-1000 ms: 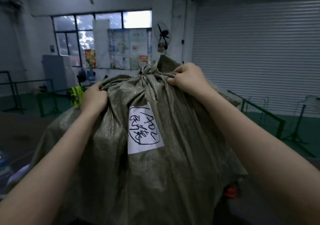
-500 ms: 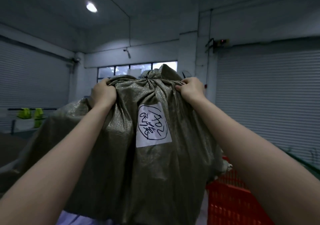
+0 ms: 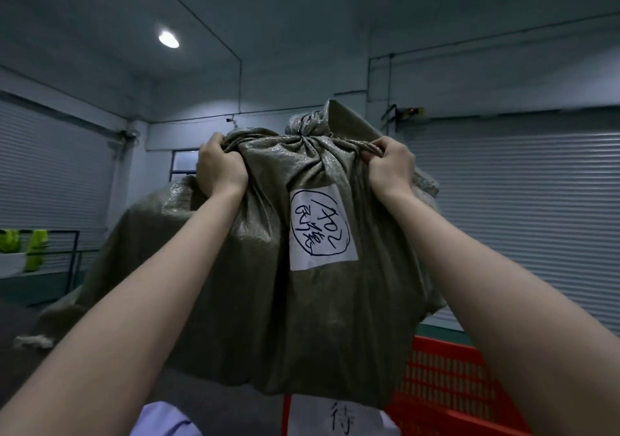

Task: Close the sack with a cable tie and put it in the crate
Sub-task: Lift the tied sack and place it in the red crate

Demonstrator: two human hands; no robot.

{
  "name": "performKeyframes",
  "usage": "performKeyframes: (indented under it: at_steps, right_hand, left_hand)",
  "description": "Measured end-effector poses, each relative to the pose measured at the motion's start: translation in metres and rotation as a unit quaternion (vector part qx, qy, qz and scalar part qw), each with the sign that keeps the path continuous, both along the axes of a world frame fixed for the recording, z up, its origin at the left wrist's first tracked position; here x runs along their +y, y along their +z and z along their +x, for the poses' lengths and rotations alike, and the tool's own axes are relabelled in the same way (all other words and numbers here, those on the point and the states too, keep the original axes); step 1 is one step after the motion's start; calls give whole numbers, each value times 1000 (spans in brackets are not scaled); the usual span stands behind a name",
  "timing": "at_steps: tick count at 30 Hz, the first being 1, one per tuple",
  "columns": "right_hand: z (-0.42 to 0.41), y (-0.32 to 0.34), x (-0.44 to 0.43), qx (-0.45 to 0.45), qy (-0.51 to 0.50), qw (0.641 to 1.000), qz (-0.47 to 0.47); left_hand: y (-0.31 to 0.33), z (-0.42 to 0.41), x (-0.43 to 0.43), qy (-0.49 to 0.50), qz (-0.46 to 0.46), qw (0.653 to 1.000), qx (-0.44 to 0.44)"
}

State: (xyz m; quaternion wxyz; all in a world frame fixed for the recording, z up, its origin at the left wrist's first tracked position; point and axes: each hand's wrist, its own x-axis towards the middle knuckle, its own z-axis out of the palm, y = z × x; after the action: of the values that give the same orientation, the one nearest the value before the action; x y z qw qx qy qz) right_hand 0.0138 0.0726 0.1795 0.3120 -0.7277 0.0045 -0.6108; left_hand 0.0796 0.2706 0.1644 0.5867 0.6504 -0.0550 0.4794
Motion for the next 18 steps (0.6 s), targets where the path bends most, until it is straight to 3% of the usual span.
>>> performKeyframes:
  at_steps: [11,18]
  right_hand:
    - [17,-13,-91,-116,-140,982,-52]
    - [34,-36,-151,-116,-204,968,-90]
  left_hand:
    - [2,52,-110,-109,-38,991,-65]
    - [-23,99,-190,-178,-58,980,-64]
